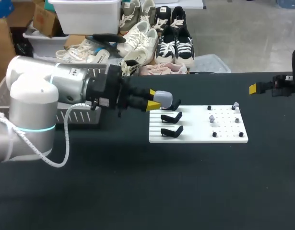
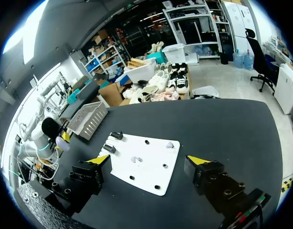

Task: Pick up each earbud case from the left stands, insert the matching earbuds, close the lid, and place the case in the box.

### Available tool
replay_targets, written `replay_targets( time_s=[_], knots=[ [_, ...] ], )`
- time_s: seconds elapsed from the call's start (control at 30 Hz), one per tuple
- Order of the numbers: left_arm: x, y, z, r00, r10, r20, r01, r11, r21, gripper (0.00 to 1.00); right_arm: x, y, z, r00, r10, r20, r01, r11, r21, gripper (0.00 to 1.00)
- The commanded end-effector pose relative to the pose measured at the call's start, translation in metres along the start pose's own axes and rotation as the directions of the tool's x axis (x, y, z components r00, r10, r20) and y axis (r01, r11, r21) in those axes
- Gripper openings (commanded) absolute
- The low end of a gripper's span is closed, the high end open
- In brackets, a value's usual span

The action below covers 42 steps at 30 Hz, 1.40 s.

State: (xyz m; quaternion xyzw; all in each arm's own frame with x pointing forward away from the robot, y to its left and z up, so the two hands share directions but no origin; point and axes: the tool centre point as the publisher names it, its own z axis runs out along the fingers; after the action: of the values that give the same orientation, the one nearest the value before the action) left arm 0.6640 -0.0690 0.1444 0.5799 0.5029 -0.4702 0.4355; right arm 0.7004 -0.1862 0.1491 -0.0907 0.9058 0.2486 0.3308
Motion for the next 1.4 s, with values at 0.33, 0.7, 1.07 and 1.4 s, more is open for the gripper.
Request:
replay_targets(
  time_s=[0.33,0.7,1.07,1.4],
  knots=[
    [-0.003,-0.014,-0.004,1.0,0.001,0.003,-0.001,0.992,-0.123,0.0,-0.001,-0.001,0.0,1.0,0.0,-0.002,0.0,1.0,-0.002,1.0],
    [-0.003,-0.014,-0.004,1.0,0.001,0.003,-0.001,0.992,-0.123,0.0,-0.001,-0.001,0.0,1.0,0.0,-0.002,0.0,1.0,-0.002,1.0],
    [-0.005,-0.026,-0.002,0.996,0.004,0.092,0.006,0.994,-0.111,0.0,-0.001,-0.001,0.0,1.0,0.0,-0.002,0.0,1.0,-0.002,1.0],
    [-0.003,-0.023,0.019,0.992,0.037,0.117,-0.028,0.996,-0.085,0.0,0.001,0.001,-0.001,1.0,0.009,-0.005,-0.009,0.999,-0.034,1.0]
  ],
)
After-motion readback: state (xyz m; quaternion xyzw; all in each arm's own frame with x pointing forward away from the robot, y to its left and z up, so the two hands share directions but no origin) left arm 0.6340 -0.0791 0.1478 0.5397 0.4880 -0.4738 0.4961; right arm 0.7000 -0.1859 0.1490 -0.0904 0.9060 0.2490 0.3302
